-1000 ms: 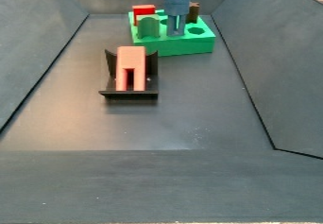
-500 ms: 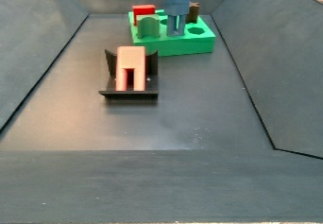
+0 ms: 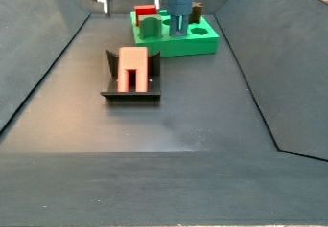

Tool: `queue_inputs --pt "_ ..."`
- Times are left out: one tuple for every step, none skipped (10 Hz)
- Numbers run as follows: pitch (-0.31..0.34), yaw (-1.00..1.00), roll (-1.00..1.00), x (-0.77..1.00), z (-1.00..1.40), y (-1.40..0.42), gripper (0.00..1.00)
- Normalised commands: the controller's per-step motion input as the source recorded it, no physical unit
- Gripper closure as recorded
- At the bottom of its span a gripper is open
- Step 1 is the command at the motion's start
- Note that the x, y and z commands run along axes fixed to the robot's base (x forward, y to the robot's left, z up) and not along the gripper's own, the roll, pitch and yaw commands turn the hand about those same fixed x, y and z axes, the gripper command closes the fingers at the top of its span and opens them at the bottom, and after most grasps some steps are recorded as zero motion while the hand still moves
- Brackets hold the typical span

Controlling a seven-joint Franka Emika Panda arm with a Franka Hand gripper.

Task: Pick up the square-circle object. Move up. Rotate the square-circle object. Place the square-circle object on the fixture. Regrasp the square-circle object. Move to above the board. Insert the square-circle object.
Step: Regrasp the square-circle object.

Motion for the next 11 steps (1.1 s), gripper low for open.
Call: queue_inputs --pt "-0.072 0.09 0.09 0.07 -1.0 0.06 0.0" --pt "-0.086 0.06 0.08 0.08 -1.0 0.05 0.0" --pt "-0.091 0.03 0.07 0.09 -1.0 0.05 0.0" --pt "-0.081 0.01 0.07 0.1 -1.0 0.04 0.0" --pt "-0.071 0.0 0.07 0.11 -1.0 0.04 0.0" --pt "-0.056 -0.01 0.07 0.11 -0.86 0.03 0.0" --pt "-0.041 -0.02 0.07 0.1 -0.7 0.02 0.0" --pt "-0.029 -0.02 0.07 0.08 -0.5 0.01 0.0" --pt "-0.022 -0.02 0.07 0.07 -0.36 0.01 0.0" --pt "-0.007 -0.01 0.05 0.04 -0.2 0.0 0.0" --pt "-0.006 -0.01 0.05 0.02 -0.18 0.0 0.0"
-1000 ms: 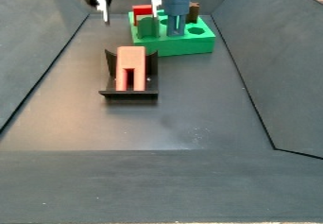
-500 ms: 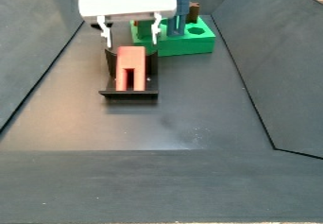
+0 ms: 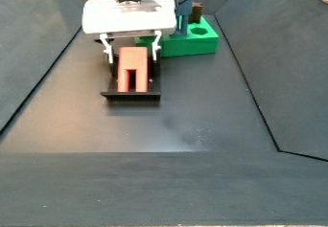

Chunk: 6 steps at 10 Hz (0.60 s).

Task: Pick up the square-circle object. Move up. Rotate the square-circle object. Place the square-circle object on the fixture. Regrasp the square-circle object. Move to above the board. Insert the square-circle object.
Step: Regrasp the square-circle object, then move to above the board.

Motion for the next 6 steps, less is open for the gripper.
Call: queue_inputs --pt "-0.007 -0.01 0.05 0.01 -0.17 0.0 0.0" --pt "-0.007 -0.01 0.05 0.01 -0.17 0.0 0.0" --pt "-0.007 0.0 0.05 0.01 -0.17 0.0 0.0" --pt "-0.007 0.0 0.05 0.01 -0.17 0.0 0.0" --pt "0.0 0.0 0.0 0.0 -0.5 0.0 1.0" --pt "0.221 -0.28 0.07 -0.05 1.0 -0.09 1.0"
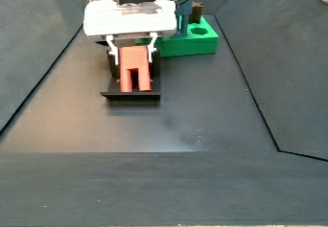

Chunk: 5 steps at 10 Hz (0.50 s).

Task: Pick up the square-circle object. Move up. Rotate the square-circle object. Place the square-circle object on the fixture. Regrasp the square-circle object. Move to above the board. Insert the square-circle object.
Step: Move to above the board.

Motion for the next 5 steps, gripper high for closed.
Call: queue_inputs --pt "0.221 -0.27 0.07 -0.05 1.0 -0.08 1.0" --pt "0.229 -0.19 0.05 -0.05 1.0 -0.08 1.0" --pt "0.231 -0.08 0.0 -0.05 1.0 -0.07 1.0" --pt "0.236 -0.03 -0.01 -0.05 1.0 -0.07 1.0" --pt "0.24 0.05 -0.03 -0.05 1.0 -0.07 1.0"
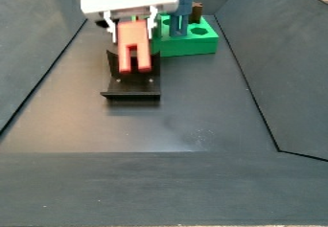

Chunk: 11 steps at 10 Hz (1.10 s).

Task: Pick up the square-circle object. Move up. Rotate the square-circle object. Place the square-circle object on the fixture. Regrasp the square-circle object. Move to above the board. Insert the square-circle object.
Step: Move to above the board.

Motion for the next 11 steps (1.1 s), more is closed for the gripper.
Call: queue_inputs --pt "0.231 0.09 -0.05 -0.05 1.0 -0.07 1.0" --pt "0.194 0.15 -0.05 -0.04 1.0 -0.07 1.0" --pt "0.17 0.16 -0.06 -0.04 1.0 -0.06 1.0" --pt "0.113 0.18 -0.04 -0.03 1.0 -0.06 1.0" --pt "0.092 0.18 -0.04 -0.03 1.0 -0.06 1.0" --pt "0.056 0.17 -0.03 -0.02 1.0 -0.06 1.0" --pt "0.034 0.15 -0.02 -0.02 1.0 -0.06 1.0" --pt "0.016 0.13 -0.02 -0.01 1.0 -0.06 1.0" --pt "0.012 0.11 -0.02 -0.01 1.0 -0.06 1.0" --pt "0.012 0.08 -0.03 -0.01 1.0 -0.05 1.0" --pt "0.015 0.06 -0.03 0.0 1.0 -0.05 1.0"
